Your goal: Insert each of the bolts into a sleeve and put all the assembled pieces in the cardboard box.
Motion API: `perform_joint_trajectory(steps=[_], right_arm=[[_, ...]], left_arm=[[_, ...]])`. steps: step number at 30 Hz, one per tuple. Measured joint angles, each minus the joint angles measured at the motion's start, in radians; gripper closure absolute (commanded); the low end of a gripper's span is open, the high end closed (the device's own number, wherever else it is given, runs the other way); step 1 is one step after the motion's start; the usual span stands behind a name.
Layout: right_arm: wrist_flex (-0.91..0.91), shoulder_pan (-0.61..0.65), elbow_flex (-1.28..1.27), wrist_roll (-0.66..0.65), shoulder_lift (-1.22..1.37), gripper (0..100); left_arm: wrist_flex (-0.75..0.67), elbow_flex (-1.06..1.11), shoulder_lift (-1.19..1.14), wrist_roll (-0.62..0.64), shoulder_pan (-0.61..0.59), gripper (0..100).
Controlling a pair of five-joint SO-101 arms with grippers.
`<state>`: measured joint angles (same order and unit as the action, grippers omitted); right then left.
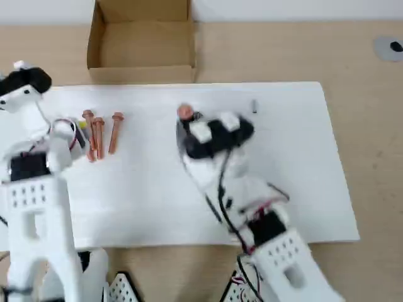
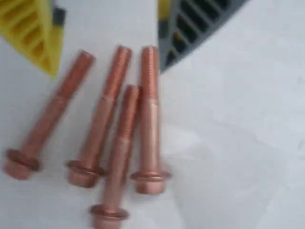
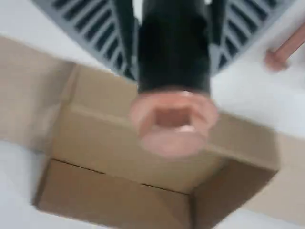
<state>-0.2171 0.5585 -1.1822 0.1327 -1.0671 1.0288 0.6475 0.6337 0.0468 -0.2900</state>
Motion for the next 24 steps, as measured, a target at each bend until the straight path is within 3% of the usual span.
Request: perform_joint_trajectory(steps=[5,11,24], right_arm=[[0.002,-0.060,0.408,0.015,0.512,98.9],[-0.137,-0.074,0.962,0.087,1.059,98.9],[-0.345,-0.080,2.039,0.103,1.935,98.9]], left_arm=[[-0.020,-0.091,-0.172,0.015,-0.009,85],[-0.026,-0.152,-0.296,0.015,-0.009,85],[-0.026,-0.153,-0.416,-0.035,-0.009,85]])
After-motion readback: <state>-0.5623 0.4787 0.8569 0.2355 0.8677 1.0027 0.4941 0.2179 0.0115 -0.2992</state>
